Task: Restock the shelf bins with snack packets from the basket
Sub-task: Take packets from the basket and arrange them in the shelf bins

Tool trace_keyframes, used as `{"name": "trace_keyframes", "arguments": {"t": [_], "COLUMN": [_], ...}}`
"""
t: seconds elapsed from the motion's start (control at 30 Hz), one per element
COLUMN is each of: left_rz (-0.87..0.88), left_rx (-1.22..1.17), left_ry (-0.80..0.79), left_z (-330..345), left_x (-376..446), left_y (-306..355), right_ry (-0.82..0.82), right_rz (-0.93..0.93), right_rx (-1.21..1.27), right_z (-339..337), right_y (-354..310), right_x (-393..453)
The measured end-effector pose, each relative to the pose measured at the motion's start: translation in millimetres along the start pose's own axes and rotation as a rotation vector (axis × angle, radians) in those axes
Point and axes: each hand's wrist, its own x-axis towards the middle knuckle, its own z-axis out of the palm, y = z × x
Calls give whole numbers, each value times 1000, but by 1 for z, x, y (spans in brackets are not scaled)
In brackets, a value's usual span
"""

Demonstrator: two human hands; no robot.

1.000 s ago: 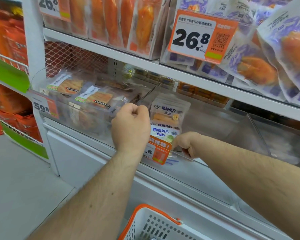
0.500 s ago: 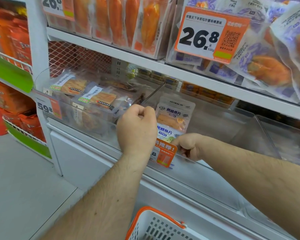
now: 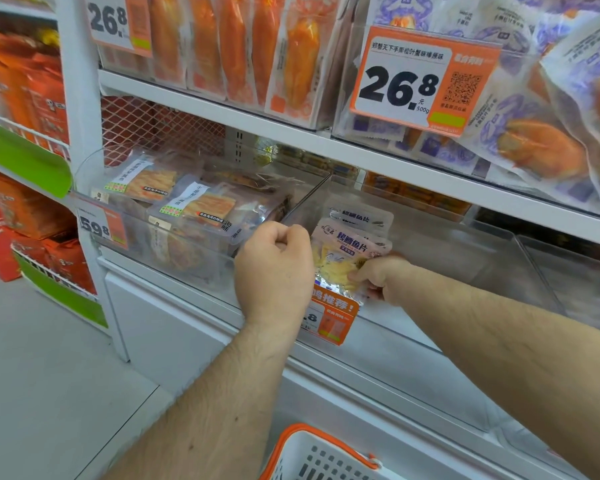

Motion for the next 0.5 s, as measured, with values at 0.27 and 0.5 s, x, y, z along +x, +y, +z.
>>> {"name": "trace_keyframes", "arguments": {"t": [0.27,0.5], "left_rz": [10,16], "left_rx": [-16,-2], "left_ry": [-9,-19], "left_z": [3,5], "left_x": [-1,-3], "left_y": [1,1], "right_ry": [285,341], "right_rz": [-253,-257], "right_rx": [-200,-197], "right_z": [-1,1], "right_y": [-2,0], "right_x": [15,16]}}
